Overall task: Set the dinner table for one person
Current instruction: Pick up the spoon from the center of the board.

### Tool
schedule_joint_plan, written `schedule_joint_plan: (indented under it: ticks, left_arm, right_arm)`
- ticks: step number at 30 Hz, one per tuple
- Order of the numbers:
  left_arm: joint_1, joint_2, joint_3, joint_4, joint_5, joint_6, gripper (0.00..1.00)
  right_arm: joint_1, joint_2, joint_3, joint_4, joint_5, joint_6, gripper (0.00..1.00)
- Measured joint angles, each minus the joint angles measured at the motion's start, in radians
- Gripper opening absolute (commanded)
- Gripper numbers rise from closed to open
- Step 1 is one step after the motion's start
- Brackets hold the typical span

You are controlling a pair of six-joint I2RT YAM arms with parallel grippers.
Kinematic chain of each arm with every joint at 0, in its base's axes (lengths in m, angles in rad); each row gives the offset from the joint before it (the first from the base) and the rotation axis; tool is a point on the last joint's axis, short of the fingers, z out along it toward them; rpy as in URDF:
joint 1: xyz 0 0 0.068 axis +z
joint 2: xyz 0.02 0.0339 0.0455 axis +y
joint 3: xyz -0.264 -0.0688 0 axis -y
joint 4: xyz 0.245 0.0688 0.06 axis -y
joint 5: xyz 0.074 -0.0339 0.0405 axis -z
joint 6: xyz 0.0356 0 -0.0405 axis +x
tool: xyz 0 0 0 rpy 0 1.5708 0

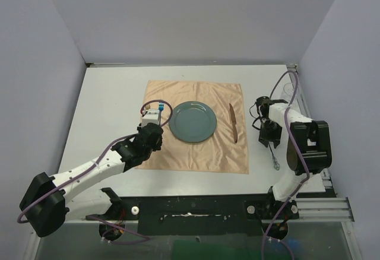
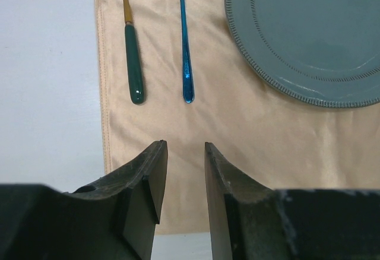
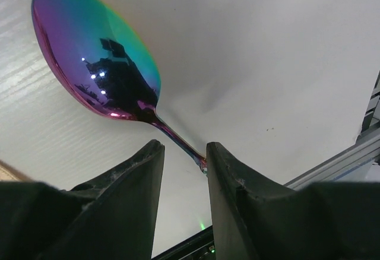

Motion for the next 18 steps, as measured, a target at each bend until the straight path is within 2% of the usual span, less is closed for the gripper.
schedule_joint_plan:
  ticks: [6,8,13,18]
  left_arm:
    - [-0.002,0.013,0.0,0.0,-0.001,0.0,0.3]
    - [-0.002,0.014,0.0,0.0,-0.003,0.0,0.3]
    - [-0.002,0.027,0.0,-0.001,-0.006,0.0,0.29]
    - [-0.003,0.042,0.0,-0.003,-0.008,0.0,0.29]
  right_arm:
    - [-0.032,0.039,-0.002,0.044,-0.008,-0.019,0.34]
    - [-0.044,0.051,-0.006,0.064,-0.011,-0.029,0.29]
    - [-0.076,0.06,-0.011,0.093,-0.032,-0.071,0.01]
    - [-0.124,0.058,-0.011,0.11,-0.057,-0.113,0.0]
